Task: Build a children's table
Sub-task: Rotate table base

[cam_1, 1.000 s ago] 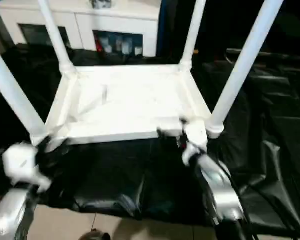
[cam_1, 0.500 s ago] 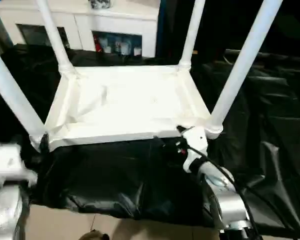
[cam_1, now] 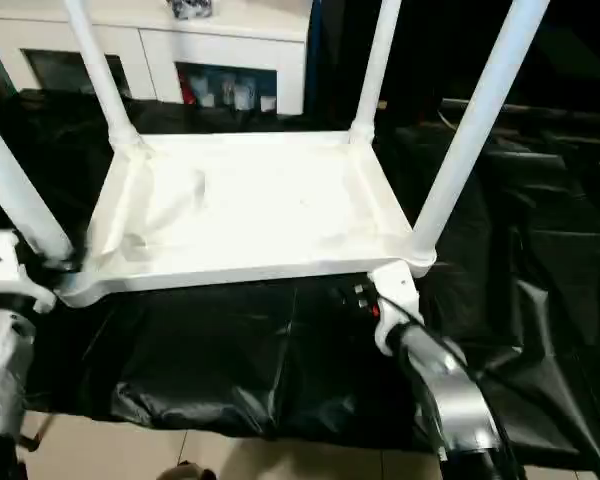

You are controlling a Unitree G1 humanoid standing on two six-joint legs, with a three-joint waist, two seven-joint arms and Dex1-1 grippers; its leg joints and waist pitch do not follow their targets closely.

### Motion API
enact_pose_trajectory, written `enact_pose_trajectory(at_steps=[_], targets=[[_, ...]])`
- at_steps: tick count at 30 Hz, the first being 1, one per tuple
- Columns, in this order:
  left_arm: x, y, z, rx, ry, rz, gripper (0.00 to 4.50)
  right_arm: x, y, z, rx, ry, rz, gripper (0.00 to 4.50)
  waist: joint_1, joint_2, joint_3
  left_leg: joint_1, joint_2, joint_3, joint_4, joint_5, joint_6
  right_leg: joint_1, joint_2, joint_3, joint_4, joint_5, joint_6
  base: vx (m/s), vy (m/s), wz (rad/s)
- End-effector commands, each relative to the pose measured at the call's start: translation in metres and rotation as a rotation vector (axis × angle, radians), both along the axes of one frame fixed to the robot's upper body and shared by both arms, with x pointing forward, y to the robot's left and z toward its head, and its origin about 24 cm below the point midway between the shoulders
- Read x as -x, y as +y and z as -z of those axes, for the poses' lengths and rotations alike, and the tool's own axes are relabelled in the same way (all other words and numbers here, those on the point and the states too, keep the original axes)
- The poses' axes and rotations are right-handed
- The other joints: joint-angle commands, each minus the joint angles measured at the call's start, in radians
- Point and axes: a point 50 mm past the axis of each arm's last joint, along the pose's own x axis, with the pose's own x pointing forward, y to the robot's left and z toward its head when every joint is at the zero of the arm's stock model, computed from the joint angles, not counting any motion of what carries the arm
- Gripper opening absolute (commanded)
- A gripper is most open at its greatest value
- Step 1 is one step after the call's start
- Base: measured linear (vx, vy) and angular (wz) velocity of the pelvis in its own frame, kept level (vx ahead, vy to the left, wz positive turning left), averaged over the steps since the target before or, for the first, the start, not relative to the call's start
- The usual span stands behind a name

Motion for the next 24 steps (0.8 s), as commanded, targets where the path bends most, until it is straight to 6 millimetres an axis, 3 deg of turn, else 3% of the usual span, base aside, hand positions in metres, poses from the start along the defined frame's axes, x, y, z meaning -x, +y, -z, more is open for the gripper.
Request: enact_pose_trajectory(at_steps=[1,2,3,5,6,7,8,9,10,13,14,15,16,19,20,22,24], targets=[[0.0,-0.005,-0.002,0.014,0.019,0.155,4.48,-0.005,-0.006,0.004,0.023,0.015,0.039,4.5,0.002,0.013,-0.063,0.024,0.022,-0.008,-0.079,-0.282,-0.054,0.03,-0.05,0.04,-0.06,-0.067,-0.195,0.0,0.0,0.0],[0.002,-0.007,-0.002,0.017,0.039,0.231,4.48,-0.009,-0.006,0.005,0.027,0.02,0.047,4.5,0.005,0.012,-0.064,0.027,0.021,-0.007,-0.078,-0.278,-0.055,0.028,-0.056,0.04,-0.059,-0.078,-0.201,0.0,0.0,0.0],[0.002,-0.007,-0.002,0.017,0.039,0.231,4.48,-0.009,-0.006,0.005,0.027,0.02,0.047,4.5,0.004,0.018,-0.063,0.026,0.021,-0.007,-0.08,-0.284,-0.056,0.028,-0.052,0.04,-0.058,-0.092,-0.205,0.0,0.0,0.0],[0.004,-0.01,-0.001,0.031,0.069,0.322,4.48,-0.014,-0.005,0.006,0.03,0.024,0.053,4.5,0.005,0.017,-0.062,0.03,0.023,-0.004,-0.079,-0.297,-0.054,0.026,-0.052,0.041,-0.06,-0.098,-0.209,0.0,0.0,0.0],[0.01,-0.016,-0.001,0.066,0.119,0.447,4.48,-0.022,-0.002,0.006,0.032,0.024,0.055,4.5,0.006,0.016,-0.061,0.026,0.023,-0.005,-0.081,-0.297,-0.057,0.028,-0.054,0.04,-0.056,-0.104,-0.215,0.0,0.0,0.0],[0.01,-0.016,-0.001,0.066,0.119,0.447,4.48,-0.022,-0.002,0.006,0.032,0.024,0.055,4.5,0.004,0.015,-0.06,0.028,0.024,-0.004,-0.082,-0.309,-0.059,0.026,-0.054,0.039,-0.057,-0.127,-0.219,0.0,0.0,0.0],[0.018,-0.026,-0.003,0.115,0.167,0.595,4.48,-0.03,0.005,0.005,0.027,0.023,0.047,4.5,0.004,0.012,-0.059,0.03,0.025,-0.002,-0.082,-0.315,-0.059,0.025,-0.055,0.04,-0.058,-0.139,-0.218,0.0,0.0,0.0],[0.021,-0.03,-0.003,0.127,0.18,0.635,4.48,-0.032,0.007,0.005,0.028,0.021,0.041,4.5,0.004,0.016,-0.058,0.029,0.025,-0.002,-0.084,-0.321,-0.057,0.023,-0.054,0.04,-0.058,-0.156,-0.227,0.0,0.0,0.0],[0.026,-0.037,-0.003,0.133,0.208,0.699,4.48,-0.034,0.011,0.004,0.029,0.022,0.027,4.5,0.002,0.012,-0.057,0.03,0.026,0.0,-0.084,-0.326,-0.057,0.022,-0.053,0.04,-0.059,-0.162,-0.226,0.0,0.0,0.0],[0.031,-0.043,-0.003,0.136,0.229,0.75,4.48,-0.036,0.014,0.004,0.03,0.022,0.015,4.5,0.004,0.015,-0.057,0.03,0.026,0.001,-0.084,-0.328,-0.053,0.023,-0.052,0.041,-0.06,-0.171,-0.217,0.0,0.0,0.0],[0.039,-0.059,-0.002,0.136,0.254,0.847,4.48,-0.04,0.023,0.004,0.027,0.023,-0.014,4.5,0.005,0.014,-0.059,0.029,0.026,0.0,-0.083,-0.312,-0.054,0.025,-0.053,0.042,-0.056,-0.154,-0.215,0.0,0.0,0.0],[0.04,-0.062,-0.002,0.137,0.256,0.857,4.48,-0.04,0.024,0.004,0.026,0.023,-0.018,4.5,0.003,0.008,-0.059,0.025,0.027,-0.001,-0.084,-0.294,-0.052,0.029,-0.054,0.041,-0.055,-0.147,-0.213,0.0,0.0,0.0],[0.047,-0.08,-0.002,0.157,0.274,0.942,4.48,-0.044,0.035,0.003,0.022,0.018,-0.055,4.5,-0.001,0.0,-0.06,0.026,0.029,0.001,-0.083,-0.294,-0.049,0.027,-0.056,0.042,-0.053,-0.152,-0.214,0.0,0.0,0.0],[0.054,-0.096,-0.003,0.18,0.284,1.013,4.48,-0.046,0.046,0.002,0.01,0.017,-0.094,4.5,-0.009,0.003,-0.055,0.025,0.026,0.001,-0.086,-0.301,-0.052,0.027,-0.052,0.042,-0.059,-0.18,-0.203,0.0,0.0,0.0],[0.056,-0.104,-0.003,0.192,0.285,1.047,4.48,-0.046,0.052,0.002,0.01,0.017,-0.115,4.5,-0.014,-0.013,-0.055,0.021,0.026,0.001,-0.087,-0.293,-0.05,0.032,-0.052,0.042,-0.059,-0.184,-0.199,0.0,0.0,0.0],[0.059,-0.115,-0.004,0.211,0.282,1.086,4.48,-0.047,0.06,0.003,0.008,0.019,-0.146,4.5,-0.021,-0.008,-0.054,0.019,0.025,0.0,-0.086,-0.277,-0.049,0.033,-0.054,0.043,-0.06,-0.194,-0.193,0.0,0.0,0.0],[0.063,-0.13,-0.006,0.245,0.284,1.149,4.48,-0.047,0.073,0.006,0.011,0.023,-0.194,4.5,-0.03,-0.014,-0.053,0.014,0.024,-0.001,-0.087,-0.276,-0.056,0.038,-0.054,0.042,-0.058,-0.201,-0.187,0.0,0.0,0.0]])
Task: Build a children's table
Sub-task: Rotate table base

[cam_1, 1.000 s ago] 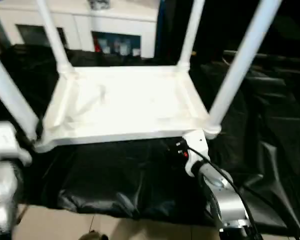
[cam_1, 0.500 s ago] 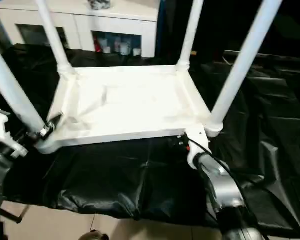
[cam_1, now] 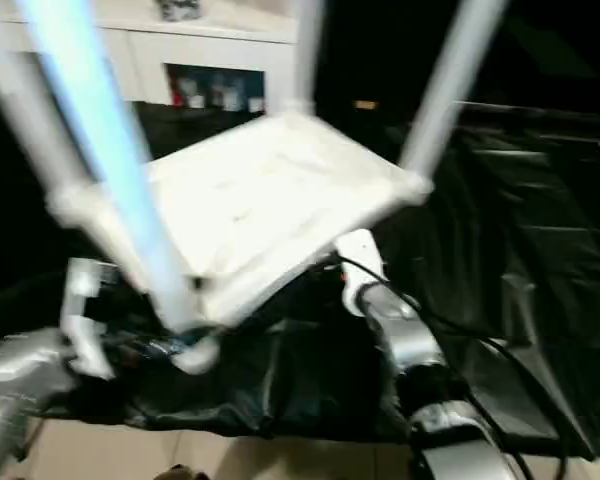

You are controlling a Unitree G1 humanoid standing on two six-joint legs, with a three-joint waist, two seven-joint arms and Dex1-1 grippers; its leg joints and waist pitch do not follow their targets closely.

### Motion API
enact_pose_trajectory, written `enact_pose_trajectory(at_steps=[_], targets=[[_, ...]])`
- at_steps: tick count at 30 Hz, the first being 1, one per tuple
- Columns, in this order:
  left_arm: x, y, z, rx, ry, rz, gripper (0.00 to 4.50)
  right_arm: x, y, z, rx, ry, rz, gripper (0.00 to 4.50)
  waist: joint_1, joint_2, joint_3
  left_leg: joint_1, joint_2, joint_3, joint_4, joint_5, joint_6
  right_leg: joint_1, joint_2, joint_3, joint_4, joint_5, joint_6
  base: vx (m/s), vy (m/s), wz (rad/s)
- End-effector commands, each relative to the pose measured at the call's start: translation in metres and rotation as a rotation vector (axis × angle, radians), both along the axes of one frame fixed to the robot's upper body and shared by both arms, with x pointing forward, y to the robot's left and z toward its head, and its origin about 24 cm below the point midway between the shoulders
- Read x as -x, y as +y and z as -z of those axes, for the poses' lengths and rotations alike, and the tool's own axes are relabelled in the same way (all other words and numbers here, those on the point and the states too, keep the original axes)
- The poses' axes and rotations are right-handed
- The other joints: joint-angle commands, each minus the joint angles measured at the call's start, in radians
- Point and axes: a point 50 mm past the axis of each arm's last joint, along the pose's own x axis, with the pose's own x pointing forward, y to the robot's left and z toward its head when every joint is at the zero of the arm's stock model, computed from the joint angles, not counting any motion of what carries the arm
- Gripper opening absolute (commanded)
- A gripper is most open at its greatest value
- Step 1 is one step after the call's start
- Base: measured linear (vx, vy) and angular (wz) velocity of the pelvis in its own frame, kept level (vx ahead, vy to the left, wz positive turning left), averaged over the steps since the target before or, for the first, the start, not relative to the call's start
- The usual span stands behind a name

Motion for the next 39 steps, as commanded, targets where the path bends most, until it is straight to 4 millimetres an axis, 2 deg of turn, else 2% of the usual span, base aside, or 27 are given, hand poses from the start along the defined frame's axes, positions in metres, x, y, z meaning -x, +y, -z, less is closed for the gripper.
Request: enact_pose_trajectory(at_steps=[1,3,4,5,6,8,10,12,13,14,15,16,18,20,21,24,27,29,30,31,33,35,39], targets=[[0.006,-0.017,-0.004,0.034,0.007,0.094,4.48,-0.001,0.023,-0.003,-0.005,-0.015,-0.098,4.5,0.004,0.001,-0.054,0.003,0.022,-0.007,-0.087,-0.277,-0.057,0.04,-0.051,0.041,-0.068,-0.21,-0.183,0.0,0.0,0.0],[0.007,-0.025,-0.006,0.044,0.01,0.12,4.48,-0.001,0.03,-0.002,-0.009,-0.013,-0.119,4.5,-0.002,-0.001,-0.053,0.011,0.022,-0.008,-0.086,-0.299,-0.057,0.035,-0.051,0.043,-0.072,-0.242,-0.174,0.0,0.0,0.0],[0.005,-0.037,-0.006,0.058,0.013,0.155,4.48,0.0,0.037,-0.001,-0.017,-0.014,-0.143,4.5,-0.004,-0.001,-0.053,0.012,0.022,-0.007,-0.086,-0.299,-0.056,0.035,-0.05,0.043,-0.073,-0.24,-0.175,0.0,0.0,0.0],[0.005,-0.037,-0.006,0.058,0.013,0.155,4.48,0.0,0.037,-0.001,-0.017,-0.014,-0.143,4.5,-0.005,-0.002,-0.053,0.014,0.022,-0.007,-0.085,-0.298,-0.055,0.034,-0.048,0.044,-0.074,-0.232,-0.18,0.0,0.0,0.0],[-0.001,-0.048,-0.006,0.058,-0.006,0.162,4.48,0.001,0.042,-0.001,-0.026,-0.013,-0.159,4.5,-0.007,-0.001,-0.053,0.016,0.022,-0.006,-0.085,-0.294,-0.052,0.033,-0.046,0.045,-0.073,-0.214,-0.183,0.0,0.0,0.0],[-0.005,-0.055,-0.007,0.056,-0.018,0.157,4.48,0.002,0.046,-0.001,-0.039,-0.017,-0.179,4.5,-0.009,-0.005,-0.054,0.014,0.021,-0.006,-0.084,-0.287,-0.05,0.035,-0.045,0.045,-0.07,-0.192,-0.19,0.0,0.0,0.0],[-0.016,-0.068,-0.007,0.042,-0.052,0.138,4.48,0.005,0.051,0.0,-0.066,-0.016,-0.217,4.5,-0.007,-0.005,-0.054,0.019,0.022,-0.004,-0.082,-0.297,-0.046,0.032,-0.045,0.045,-0.075,-0.204,-0.187,0.0,0.0,0.0],[-0.023,-0.079,-0.008,0.037,-0.072,0.128,4.48,0.007,0.054,0.001,-0.099,-0.008,-0.236,4.5,-0.006,-0.006,-0.055,0.017,0.022,-0.006,-0.082,-0.297,-0.046,0.037,-0.048,0.046,-0.075,-0.204,-0.183,0.0,0.0,0.0],[-0.029,-0.091,-0.01,0.044,-0.081,0.131,4.48,0.01,0.056,0.003,-0.127,-0.002,-0.26,4.5,-0.009,-0.005,-0.056,0.012,0.022,-0.008,-0.083,-0.286,-0.044,0.041,-0.049,0.045,-0.073,-0.193,-0.184,0.0,0.0,0.0],[-0.032,-0.099,-0.011,0.048,-0.089,0.134,4.48,0.011,0.056,0.004,-0.136,0.001,-0.269,4.5,-0.009,-0.002,-0.057,0.013,0.022,-0.008,-0.083,-0.286,-0.043,0.04,-0.048,0.044,-0.075,-0.192,-0.185,0.0,0.0,0.0],[-0.032,-0.099,-0.011,0.048,-0.089,0.134,4.48,0.011,0.056,0.004,-0.136,0.001,-0.269,4.5,-0.007,-0.005,-0.057,0.016,0.022,-0.005,-0.08,-0.288,-0.041,0.037,-0.048,0.045,-0.077,-0.188,-0.187,0.0,0.0,0.0],[-0.034,-0.106,-0.012,0.053,-0.099,0.139,4.48,0.011,0.054,0.005,-0.128,0.001,-0.262,4.5,-0.007,-0.007,-0.059,0.013,0.022,-0.007,-0.079,-0.271,-0.038,0.042,-0.05,0.045,-0.072,-0.168,-0.196,0.0,0.0,0.0],[-0.038,-0.119,-0.014,0.055,-0.117,0.127,4.48,0.009,0.049,0.007,-0.119,-0.005,-0.224,4.5,-0.003,-0.008,-0.061,0.016,0.023,-0.004,-0.075,-0.248,-0.026,0.04,-0.05,0.045,-0.071,-0.127,-0.215,0.0,0.0,0.0],[-0.048,-0.124,-0.015,0.036,-0.153,0.064,4.48,0.004,0.039,0.006,-0.116,-0.022,-0.157,4.5,-0.003,-0.003,-0.061,0.015,0.022,-0.004,-0.075,-0.246,-0.019,0.04,-0.047,0.044,-0.072,-0.105,-0.223,0.0,0.0,0.0],[-0.053,-0.124,-0.016,0.027,-0.174,0.025,4.48,0.001,0.033,0.004,-0.121,-0.033,-0.125,4.5,-0.001,-0.003,-0.062,0.018,0.023,-0.004,-0.074,-0.248,-0.019,0.041,-0.048,0.043,-0.071,-0.1,-0.226,0.0,0.0,0.0],[-0.06,-0.117,-0.018,0.03,-0.193,-0.036,4.48,-0.003,0.011,0.001,-0.119,-0.054,-0.055,4.5,0.005,-0.008,-0.065,0.014,0.023,-0.004,-0.071,-0.223,-0.004,0.048,-0.05,0.042,-0.065,-0.056,-0.238,0.0,0.0,0.0],[-0.064,-0.105,-0.017,0.017,-0.216,-0.073,4.48,-0.005,-0.016,-0.001,-0.122,-0.075,-0.001,4.5,0.01,-0.011,-0.065,0.017,0.023,-0.001,-0.069,-0.218,0.012,0.045,-0.049,0.041,-0.066,-0.06,-0.242,0.0,0.0,0.0],[-0.064,-0.101,-0.016,0.005,-0.23,-0.096,4.48,-0.005,-0.024,-0.003,-0.138,-0.079,0.002,4.5,0.016,-0.009,-0.064,0.019,0.024,0.0,-0.068,-0.22,0.015,0.044,-0.048,0.042,-0.067,-0.067,-0.241,0.0,0.0,0.0],[-0.063,-0.093,-0.015,-0.015,-0.238,-0.102,4.48,-0.003,-0.039,-0.008,-0.15,-0.098,-0.002,4.5,0.019,-0.019,-0.063,0.019,0.025,0.001,-0.069,-0.224,0.015,0.044,-0.048,0.042,-0.068,-0.081,-0.236,0.0,0.0,0.0],[-0.063,-0.093,-0.015,-0.015,-0.238,-0.102,4.48,-0.003,-0.039,-0.008,-0.15,-0.098,-0.002,4.5,0.023,-0.015,-0.063,0.019,0.025,0.0,-0.069,-0.231,0.016,0.044,-0.048,0.041,-0.067,-0.089,-0.233,0.0,0.0,0.0],[-0.06,-0.085,-0.012,-0.045,-0.242,-0.089,4.48,-0.001,-0.054,-0.015,-0.154,-0.14,-0.032,4.5,0.026,-0.016,-0.062,0.019,0.026,0.0,-0.07,-0.244,0.015,0.042,-0.05,0.04,-0.07,-0.126,-0.222,0.0,0.0,0.0],[-0.058,-0.08,-0.01,-0.073,-0.24,-0.071,4.48,0.001,-0.06,-0.02,-0.18,-0.16,-0.056,4.5,0.027,-0.021,-0.06,0.018,0.027,0.0,-0.071,-0.257,0.02,0.042,-0.051,0.041,-0.074,-0.155,-0.212,0.0,0.0,0.0],[-0.048,-0.056,0.004,-0.239,-0.212,0.01,4.48,0.01,-0.077,-0.047,-0.233,-0.314,-0.117,4.5,0.026,-0.019,-0.059,0.016,0.028,-0.003,-0.074,-0.251,0.03,0.039,-0.049,0.042,-0.074,-0.181,-0.184,0.0,0.0,0.0]])
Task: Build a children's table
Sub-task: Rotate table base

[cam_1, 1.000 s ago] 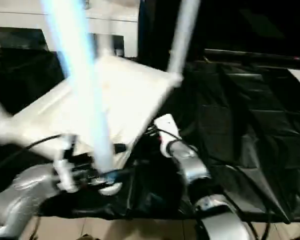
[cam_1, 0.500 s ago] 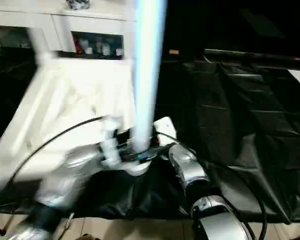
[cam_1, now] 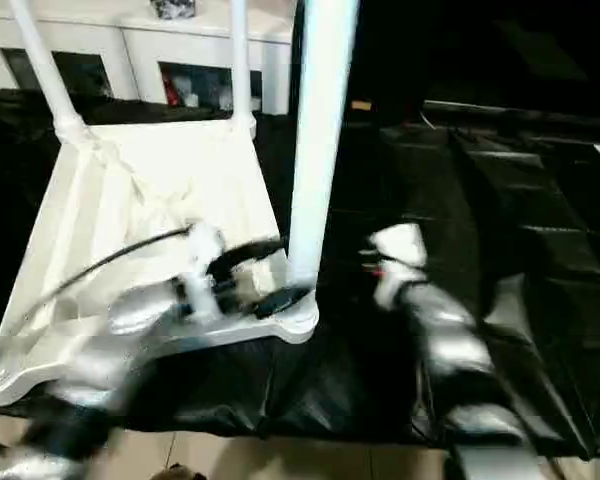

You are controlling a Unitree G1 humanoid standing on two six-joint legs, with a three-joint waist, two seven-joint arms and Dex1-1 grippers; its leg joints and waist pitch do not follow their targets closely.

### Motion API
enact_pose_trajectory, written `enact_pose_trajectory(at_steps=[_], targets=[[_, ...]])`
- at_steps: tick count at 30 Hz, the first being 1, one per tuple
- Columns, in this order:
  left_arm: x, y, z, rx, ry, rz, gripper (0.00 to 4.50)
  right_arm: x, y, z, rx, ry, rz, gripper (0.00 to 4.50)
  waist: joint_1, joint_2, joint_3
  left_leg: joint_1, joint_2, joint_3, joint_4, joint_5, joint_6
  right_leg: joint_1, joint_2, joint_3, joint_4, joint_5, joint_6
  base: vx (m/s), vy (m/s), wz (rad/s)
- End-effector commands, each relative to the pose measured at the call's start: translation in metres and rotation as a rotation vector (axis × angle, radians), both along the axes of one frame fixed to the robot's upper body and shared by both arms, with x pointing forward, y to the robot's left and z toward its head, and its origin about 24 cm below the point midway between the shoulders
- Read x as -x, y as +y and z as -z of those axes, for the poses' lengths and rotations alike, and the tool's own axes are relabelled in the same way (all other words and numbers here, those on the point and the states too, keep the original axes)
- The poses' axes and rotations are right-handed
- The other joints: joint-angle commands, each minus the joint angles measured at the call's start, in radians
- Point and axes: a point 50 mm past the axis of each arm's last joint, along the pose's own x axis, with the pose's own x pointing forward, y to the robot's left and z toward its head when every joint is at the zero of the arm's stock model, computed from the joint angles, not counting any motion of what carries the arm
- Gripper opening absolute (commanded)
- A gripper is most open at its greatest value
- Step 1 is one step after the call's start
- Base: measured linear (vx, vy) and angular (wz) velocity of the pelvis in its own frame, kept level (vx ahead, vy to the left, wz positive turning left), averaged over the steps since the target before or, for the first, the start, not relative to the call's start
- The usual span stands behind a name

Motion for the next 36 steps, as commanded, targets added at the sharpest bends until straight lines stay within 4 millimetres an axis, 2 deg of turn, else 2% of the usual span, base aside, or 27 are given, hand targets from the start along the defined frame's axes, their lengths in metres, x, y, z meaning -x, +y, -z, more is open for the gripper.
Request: enact_pose_trajectory(at_steps=[1,2,6,8,9,10,11,15,16,17,18,19,20,22,23,24,27,29,33,34,35,36], targets=[[0.004,0.002,0.003,-0.065,0.006,0.041,4.48,0.0,-0.004,-0.019,-0.036,-0.092,-0.022,4.5,0.006,-0.007,-0.058,0.011,0.025,-0.007,-0.073,-0.251,0.033,0.04,-0.046,0.041,-0.078,-0.19,-0.175,0.0,0.0,0.0],[0.005,0.012,0.01,-0.149,0.003,0.04,4.48,0.006,-0.008,-0.028,-0.007,-0.162,-0.024,4.5,0.007,-0.004,-0.056,0.012,0.025,-0.007,-0.075,-0.258,0.029,0.037,-0.045,0.041,-0.081,-0.21,-0.169,0.0,0.0,0.0],[0.004,0.027,0.021,-0.272,0.004,0.024,4.48,0.024,-0.008,-0.036,0.069,-0.267,-0.073,4.5,0.009,-0.001,-0.055,0.017,0.026,-0.007,-0.078,-0.299,0.007,0.029,-0.047,0.042,-0.088,-0.268,-0.154,0.0,0.0,0.0],[0.003,0.031,0.022,-0.293,0.006,0.015,4.48,0.031,-0.006,-0.037,0.089,-0.288,-0.1,4.5,0.014,-0.002,-0.056,0.018,0.027,-0.007,-0.078,-0.301,0.006,0.029,-0.047,0.044,-0.088,-0.256,-0.149,0.0,0.0,0.0],[0.002,0.033,0.023,-0.305,0.009,0.012,4.48,0.036,-0.004,-0.038,0.088,-0.297,-0.113,4.5,0.014,0.0,-0.057,0.014,0.026,-0.008,-0.08,-0.297,0.005,0.031,-0.047,0.042,-0.086,-0.246,-0.155,0.0,0.0,0.0],[0.002,0.033,0.023,-0.305,0.009,0.012,4.48,0.036,-0.004,-0.038,0.088,-0.297,-0.113,4.5,0.014,0.002,-0.057,0.014,0.025,-0.008,-0.079,-0.295,0.006,0.031,-0.046,0.043,-0.085,-0.237,-0.156,0.0,0.0,0.0],[0.001,0.033,0.023,-0.307,0.027,0.009,4.31,0.042,-0.002,-0.037,0.077,-0.29,-0.121,4.5,0.015,0.01,-0.055,0.014,0.026,-0.009,-0.08,-0.305,0.004,0.03,-0.048,0.043,-0.085,-0.239,-0.161,0.0,0.0,0.0],[-0.001,0.029,0.023,-0.287,0.066,0.016,4.07,0.047,-0.004,-0.032,0.079,-0.254,-0.111,4.5,0.015,0.005,-0.055,0.013,0.025,-0.009,-0.081,-0.316,0.0,0.031,-0.048,0.043,-0.087,-0.249,-0.167,0.0,0.0,0.0],[-0.001,0.028,0.023,-0.286,0.071,0.021,4.07,0.048,-0.004,-0.031,0.08,-0.248,-0.111,4.5,0.014,0.006,-0.054,0.013,0.025,-0.009,-0.082,-0.318,-0.001,0.031,-0.048,0.043,-0.089,-0.257,-0.165,0.0,0.0,0.0],[-0.001,0.026,0.022,-0.284,0.082,0.037,3.81,0.05,-0.004,-0.029,0.084,-0.228,-0.117,4.5,0.015,0.007,-0.054,0.015,0.025,-0.009,-0.081,-0.325,-0.002,0.03,-0.048,0.043,-0.091,-0.273,-0.162,0.0,0.0,0.0],[-0.001,0.025,0.022,-0.287,0.089,0.048,3.75,0.052,-0.004,-0.028,0.089,-0.214,-0.127,4.5,0.016,0.008,-0.053,0.015,0.025,-0.01,-0.082,-0.327,-0.003,0.03,-0.048,0.043,-0.092,-0.276,-0.161,0.0,0.0,0.0],[-0.001,0.025,0.022,-0.295,0.096,0.055,3.74,0.054,-0.005,-0.025,0.093,-0.185,-0.138,4.5,0.015,0.014,-0.054,0.014,0.025,-0.011,-0.082,-0.331,-0.005,0.031,-0.048,0.043,-0.092,-0.274,-0.161,0.0,0.0,0.0],[-0.001,0.025,0.023,-0.303,0.099,0.056,3.74,0.055,-0.005,-0.023,0.102,-0.166,-0.144,4.5,0.014,0.009,-0.055,0.015,0.025,-0.01,-0.082,-0.332,-0.004,0.032,-0.046,0.042,-0.092,-0.267,-0.161,0.0,0.0,0.0],[-0.004,0.027,0.024,-0.333,0.105,0.049,3.68,0.058,-0.006,-0.02,0.13,-0.131,-0.172,4.5,0.015,0.018,-0.055,0.016,0.024,-0.01,-0.082,-0.328,-0.002,0.031,-0.044,0.043,-0.093,-0.25,-0.164,0.0,0.0,0.0],[-0.004,0.028,0.024,-0.346,0.115,0.053,3.68,0.06,-0.007,-0.016,0.148,-0.091,-0.189,4.5,0.013,0.013,-0.055,0.014,0.024,-0.01,-0.082,-0.327,-0.001,0.034,-0.046,0.042,-0.093,-0.248,-0.165,0.0,0.0,0.0],[-0.005,0.029,0.024,-0.357,0.12,0.053,3.39,0.061,-0.008,-0.015,0.168,-0.077,-0.206,4.5,0.015,0.018,-0.056,0.014,0.023,-0.012,-0.081,-0.321,0.0,0.036,-0.047,0.042,-0.091,-0.249,-0.166,0.0,0.0,0.0],[-0.005,0.034,0.023,-0.394,0.14,0.073,3.29,0.062,-0.01,-0.015,0.163,-0.039,-0.246,4.5,0.015,0.014,-0.056,0.012,0.022,-0.01,-0.079,-0.309,0.009,0.036,-0.049,0.041,-0.093,-0.255,-0.167,0.0,0.0,0.0],[-0.003,0.037,0.023,-0.408,0.161,0.093,2.98,0.061,-0.01,-0.016,0.148,-0.018,-0.269,4.5,0.015,0.016,-0.057,0.011,0.023,-0.012,-0.08,-0.297,0.013,0.038,-0.048,0.041,-0.091,-0.248,-0.171,0.0,0.0,0.0],[0.003,0.039,0.02,-0.42,0.203,0.127,2.68,0.061,-0.008,-0.017,0.173,0.0,-0.322,4.5,0.006,0.016,-0.058,0.011,0.023,-0.009,-0.078,-0.272,0.02,0.038,-0.046,0.04,-0.087,-0.214,-0.191,0.0,0.0,0.0],[0.004,0.039,0.019,-0.412,0.219,0.128,2.55,0.06,-0.008,-0.017,0.181,0.005,-0.335,4.5,0.006,0.009,-0.058,0.011,0.023,-0.008,-0.077,-0.268,0.023,0.038,-0.047,0.04,-0.087,-0.21,-0.193,0.0,0.0,0.0],[0.005,0.039,0.018,-0.405,0.227,0.126,2.49,0.06,-0.007,-0.017,0.184,0.007,-0.338,4.5,0.006,0.013,-0.059,0.01,0.024,-0.009,-0.077,-0.255,0.024,0.04,-0.048,0.039,-0.082,-0.197,-0.202,0.0,0.0,0.0],[0.005,0.038,0.017,-0.394,0.234,0.127,2.45,0.059,-0.007,-0.017,0.192,0.009,-0.341,4.5,0.005,0.009,-0.058,0.011,0.024,-0.008,-0.077,-0.258,0.027,0.038,-0.047,0.039,-0.085,-0.2,-0.206,0.0,0.0,0.0]])
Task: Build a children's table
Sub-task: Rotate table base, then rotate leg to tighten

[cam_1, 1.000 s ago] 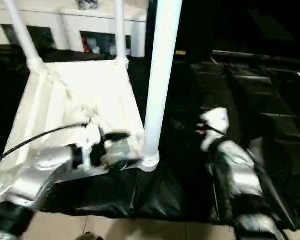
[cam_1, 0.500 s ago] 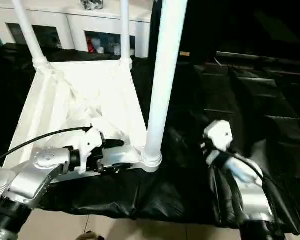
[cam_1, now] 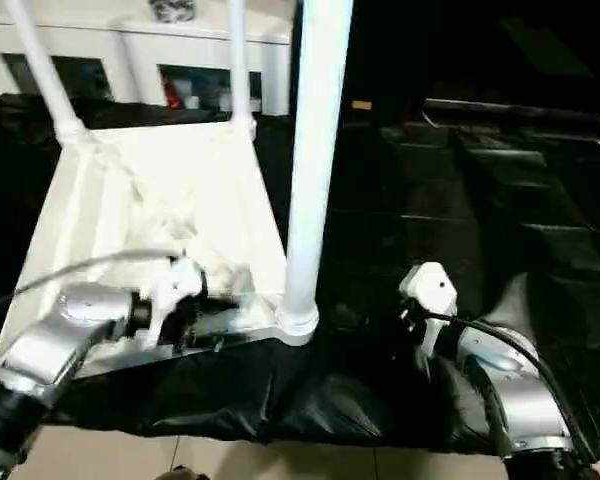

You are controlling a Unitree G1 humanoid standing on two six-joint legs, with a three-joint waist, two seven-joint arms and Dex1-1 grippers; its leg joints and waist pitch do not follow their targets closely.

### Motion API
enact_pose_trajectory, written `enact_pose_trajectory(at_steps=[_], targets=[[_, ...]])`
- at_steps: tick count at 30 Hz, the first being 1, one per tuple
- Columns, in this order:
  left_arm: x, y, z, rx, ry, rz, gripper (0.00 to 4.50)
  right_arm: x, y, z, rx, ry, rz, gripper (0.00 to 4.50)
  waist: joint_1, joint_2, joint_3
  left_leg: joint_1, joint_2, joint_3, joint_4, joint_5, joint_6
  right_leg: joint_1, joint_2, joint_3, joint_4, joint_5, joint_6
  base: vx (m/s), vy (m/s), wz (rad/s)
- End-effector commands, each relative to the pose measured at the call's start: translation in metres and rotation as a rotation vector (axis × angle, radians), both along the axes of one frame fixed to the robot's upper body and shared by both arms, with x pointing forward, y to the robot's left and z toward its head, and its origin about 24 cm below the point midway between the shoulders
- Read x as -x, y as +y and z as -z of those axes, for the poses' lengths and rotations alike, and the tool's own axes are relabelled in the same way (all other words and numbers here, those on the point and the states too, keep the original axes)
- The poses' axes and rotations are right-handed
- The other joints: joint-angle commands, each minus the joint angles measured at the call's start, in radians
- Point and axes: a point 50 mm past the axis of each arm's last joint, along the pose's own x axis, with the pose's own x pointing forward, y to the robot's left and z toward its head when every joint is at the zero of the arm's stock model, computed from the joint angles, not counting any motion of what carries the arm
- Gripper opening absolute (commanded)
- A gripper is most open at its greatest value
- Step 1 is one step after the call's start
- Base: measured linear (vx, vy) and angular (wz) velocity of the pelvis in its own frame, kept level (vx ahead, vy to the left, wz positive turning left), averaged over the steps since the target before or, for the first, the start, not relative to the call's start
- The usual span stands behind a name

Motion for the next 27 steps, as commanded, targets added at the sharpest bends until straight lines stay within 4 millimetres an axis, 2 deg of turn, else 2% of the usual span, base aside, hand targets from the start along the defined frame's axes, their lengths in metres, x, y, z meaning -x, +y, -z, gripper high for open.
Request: enact_pose_trajectory(at_steps=[1,3,5,8,10,14,16,18,21,24,25,27], targets=[[0.002,-0.002,-0.003,0.016,0.017,0.008,2.45,-0.005,0.003,-0.009,0.022,-0.028,-0.028,4.5,0.004,-0.006,-0.054,0.011,0.025,-0.008,-0.071,-0.255,0.028,0.037,-0.047,0.039,-0.075,-0.201,-0.209,0.0,0.0,0.0],[0.004,-0.003,-0.002,0.003,0.009,-0.004,2.13,-0.008,0.004,-0.009,0.026,-0.027,-0.031,4.5,0.004,-0.006,-0.053,0.011,0.025,-0.008,-0.071,-0.255,0.03,0.036,-0.049,0.039,-0.077,-0.219,-0.205,0.0,0.0,0.0],[0.004,-0.002,0.0,-0.007,0.002,-0.022,2.13,-0.008,0.005,-0.01,0.027,-0.027,-0.036,4.5,0.004,-0.007,-0.052,0.011,0.025,-0.007,-0.07,-0.256,0.028,0.035,-0.048,0.04,-0.079,-0.227,-0.198,0.0,0.0,0.0],[0.001,0.0,0.005,-0.044,-0.011,-0.049,1.77,-0.01,0.009,-0.011,0.02,-0.019,-0.058,4.5,0.006,-0.007,-0.053,0.011,0.024,-0.007,-0.07,-0.254,0.029,0.036,-0.048,0.04,-0.08,-0.232,-0.188,0.0,0.0,0.0],[0.001,0.0,0.005,-0.051,-0.009,-0.052,1.71,-0.01,0.01,-0.011,0.017,-0.015,-0.065,4.5,0.008,-0.007,-0.052,0.011,0.024,-0.008,-0.071,-0.257,0.027,0.036,-0.048,0.04,-0.08,-0.238,-0.183,0.0,0.0,0.0],[0.0,0.003,0.005,-0.075,0.015,-0.068,1.33,-0.009,0.013,-0.011,-0.011,0.024,-0.106,4.5,0.009,-0.005,-0.053,0.012,0.024,-0.008,-0.071,-0.259,0.026,0.035,-0.048,0.04,-0.079,-0.239,-0.187,0.0,0.0,0.0],[0.0,0.004,0.005,-0.083,0.027,-0.062,1.29,-0.007,0.014,-0.011,-0.023,0.049,-0.141,4.5,0.01,-0.004,-0.053,0.012,0.024,-0.008,-0.071,-0.262,0.023,0.036,-0.048,0.04,-0.08,-0.242,-0.188,0.0,0.0,0.0],[0.002,0.004,0.006,-0.102,0.044,-0.036,0.99,-0.004,0.017,-0.01,-0.022,0.084,-0.195,4.5,0.01,0.0,-0.053,0.013,0.024,-0.009,-0.071,-0.272,0.022,0.036,-0.049,0.039,-0.081,-0.248,-0.189,0.0,0.0,0.0],[0.003,0.003,0.007,-0.113,0.049,-0.022,0.91,-0.003,0.019,-0.009,-0.016,0.115,-0.239,4.5,0.01,-0.003,-0.053,0.012,0.025,-0.01,-0.072,-0.274,0.022,0.037,-0.048,0.039,-0.082,-0.254,-0.185,0.0,0.0,0.0],[0.003,0.001,0.007,-0.126,0.049,0.004,0.5,-0.007,0.027,-0.009,-0.01,0.114,-0.264,4.5,0.009,-0.005,-0.054,0.012,0.025,-0.01,-0.072,-0.266,0.021,0.036,-0.049,0.039,-0.08,-0.246,-0.192,0.0,0.0,0.0],[0.003,0.0,0.006,-0.127,0.048,0.01,0.5,-0.008,0.029,-0.009,-0.01,0.112,-0.266,4.5,0.009,-0.003,-0.053,0.013,0.025,-0.01,-0.072,-0.269,0.019,0.034,-0.049,0.039,-0.08,-0.25,-0.193,0.0,0.0,0.0],[0.004,-0.002,0.006,-0.128,0.05,0.031,0.43,-0.013,0.036,-0.009,-0.01,0.107,-0.274,4.5,0.008,-0.008,-0.054,0.011,0.025,-0.011,-0.073,-0.259,0.017,0.036,-0.051,0.038,-0.078,-0.25,-0.195,0.0,0.0,0.0]])
